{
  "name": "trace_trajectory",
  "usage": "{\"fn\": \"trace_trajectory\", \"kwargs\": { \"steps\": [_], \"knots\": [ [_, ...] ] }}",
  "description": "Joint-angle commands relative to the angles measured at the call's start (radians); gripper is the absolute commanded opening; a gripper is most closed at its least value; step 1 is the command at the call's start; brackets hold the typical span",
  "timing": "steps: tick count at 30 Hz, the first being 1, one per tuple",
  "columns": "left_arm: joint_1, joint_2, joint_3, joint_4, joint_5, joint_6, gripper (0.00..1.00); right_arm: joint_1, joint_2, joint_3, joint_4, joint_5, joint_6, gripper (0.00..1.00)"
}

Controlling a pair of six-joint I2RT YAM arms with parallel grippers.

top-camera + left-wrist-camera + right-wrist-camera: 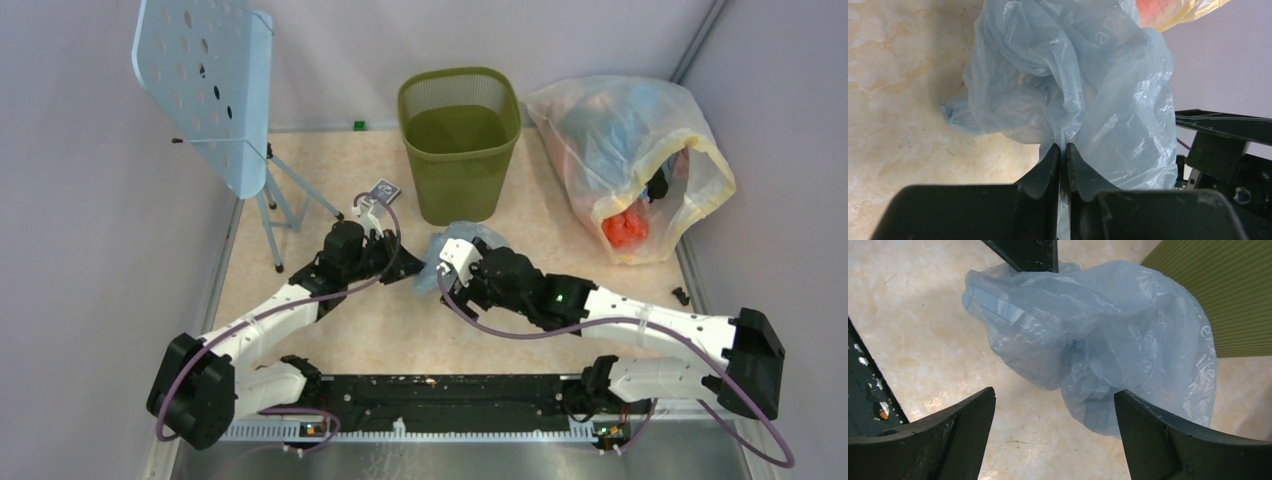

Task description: Put the trash bags into the trash bin

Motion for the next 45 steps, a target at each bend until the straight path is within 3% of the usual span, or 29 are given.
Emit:
{"fn": "trace_trajectory", "kwargs": {
  "steps": [1,10,11,14,21,30,45],
  "knots": [
    [-0.003,-0.034,0.055,-0.021,-0.041,0.056,0.14,0.008,-0.049,0.064,0.087,0.076,-0.065,0.87],
    [0.002,-0.117,0.071,-0.129,-0.267,0.106,0.14,0.006,-0.326,-0.092,0.027,0.251,0.075,0.87],
    [0.001,-0.131,0.065,-0.123,-0.279,0.106,0.14,0.006,-0.404,-0.123,0.045,0.228,0.09,0.88],
    [0.002,-0.122,0.067,-0.103,-0.237,0.103,0.14,0.005,-0.437,-0.15,0.106,0.14,0.043,0.88],
    [0.001,-0.091,0.079,-0.096,-0.165,0.09,0.15,0.007,-0.224,-0.061,0.165,-0.005,-0.07,0.86],
    [0.002,-0.101,0.068,-0.096,-0.129,0.066,0.15,0.009,0.046,0.08,0.229,-0.08,-0.163,0.81],
    [0.001,-0.092,0.061,-0.071,-0.106,0.048,0.15,0.024,0.18,0.119,0.238,-0.178,-0.12,0.8]
  ]
}}
